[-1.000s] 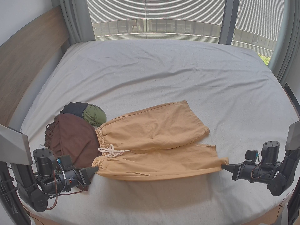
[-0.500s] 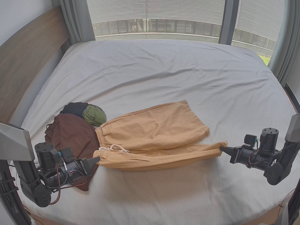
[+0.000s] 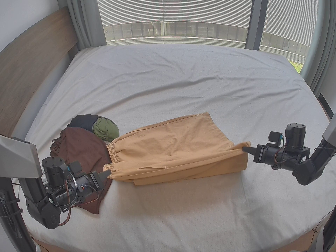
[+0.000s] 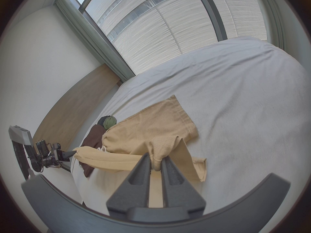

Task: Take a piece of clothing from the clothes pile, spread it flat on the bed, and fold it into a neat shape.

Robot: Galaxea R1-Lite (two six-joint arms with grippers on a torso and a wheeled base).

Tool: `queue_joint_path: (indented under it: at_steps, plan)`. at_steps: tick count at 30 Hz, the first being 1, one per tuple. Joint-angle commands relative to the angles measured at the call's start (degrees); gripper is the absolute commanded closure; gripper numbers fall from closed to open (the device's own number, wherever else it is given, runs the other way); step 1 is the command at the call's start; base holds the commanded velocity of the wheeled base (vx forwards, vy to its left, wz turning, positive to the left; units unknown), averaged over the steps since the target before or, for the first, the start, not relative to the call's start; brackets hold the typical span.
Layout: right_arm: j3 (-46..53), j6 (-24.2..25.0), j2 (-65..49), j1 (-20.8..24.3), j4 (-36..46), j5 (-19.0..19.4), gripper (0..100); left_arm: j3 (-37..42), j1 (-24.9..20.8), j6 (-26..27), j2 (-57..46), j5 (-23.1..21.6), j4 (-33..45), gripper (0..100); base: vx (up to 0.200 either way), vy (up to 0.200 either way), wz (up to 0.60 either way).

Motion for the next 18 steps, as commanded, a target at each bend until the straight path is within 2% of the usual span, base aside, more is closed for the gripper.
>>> queue_joint_path:
  at_steps: [1, 18]
  plan:
    - [-5.1, 0.6, -1.4, 0.2, 2.7, 0.0, 100, -1.2, 0.0, -0.6, 0.4, 0.5, 0.0, 100, 0.0, 0.0, 0.0]
    - [-19.0, 0.6, 1.2, 0.2, 12.1, 0.0, 100, -4.7, 0.1, -4.6, 2.2, 2.6, 0.0, 100, 0.0, 0.0, 0.0]
